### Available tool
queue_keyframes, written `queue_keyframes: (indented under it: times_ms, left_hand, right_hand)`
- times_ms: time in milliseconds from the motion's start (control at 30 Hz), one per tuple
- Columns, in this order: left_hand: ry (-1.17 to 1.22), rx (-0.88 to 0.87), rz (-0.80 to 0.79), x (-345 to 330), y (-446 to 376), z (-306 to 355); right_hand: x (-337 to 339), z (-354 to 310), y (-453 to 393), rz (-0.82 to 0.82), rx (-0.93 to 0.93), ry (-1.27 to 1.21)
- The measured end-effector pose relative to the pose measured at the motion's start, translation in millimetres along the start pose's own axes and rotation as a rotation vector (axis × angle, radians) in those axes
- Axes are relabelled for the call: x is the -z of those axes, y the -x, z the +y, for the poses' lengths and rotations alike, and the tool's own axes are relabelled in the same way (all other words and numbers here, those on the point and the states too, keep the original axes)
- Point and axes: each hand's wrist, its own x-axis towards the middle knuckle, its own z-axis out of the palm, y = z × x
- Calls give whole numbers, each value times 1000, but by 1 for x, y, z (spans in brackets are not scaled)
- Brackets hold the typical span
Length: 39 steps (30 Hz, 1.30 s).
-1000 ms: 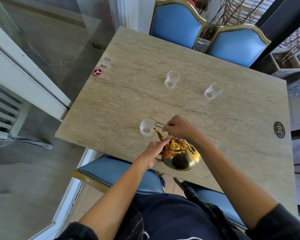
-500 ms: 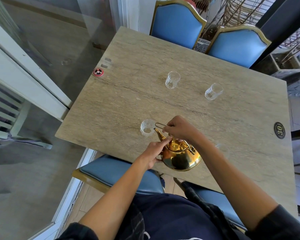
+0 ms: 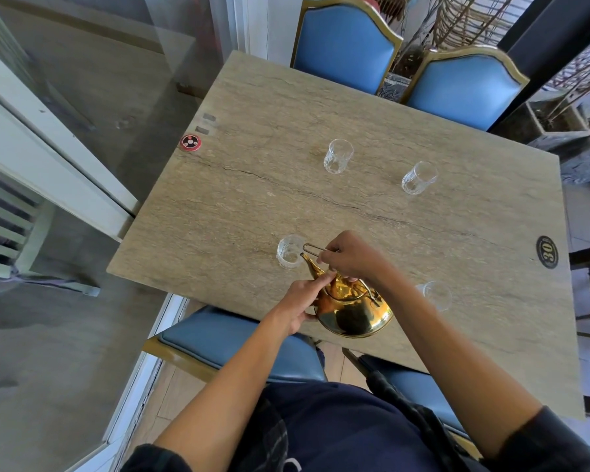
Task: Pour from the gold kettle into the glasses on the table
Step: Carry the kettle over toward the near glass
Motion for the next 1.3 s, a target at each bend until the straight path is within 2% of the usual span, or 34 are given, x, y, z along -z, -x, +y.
queue_keyframes:
  times_ms: [433, 700, 933, 1300]
  left_hand:
    - [-113, -9, 15, 15, -17, -11]
    - [-181, -57, -43, 8, -20, -3]
    - [-333, -59, -151, -27, -31, -4]
    - [-536, -25, -239, -123, -31, -17]
  right_hand:
    - [-16, 11, 22, 80, -97, -172]
    - [-23, 36, 54, 246, -224, -563]
    - [-2, 66, 89, 303, -296, -809]
    - [16, 137, 148, 459, -391, -1154]
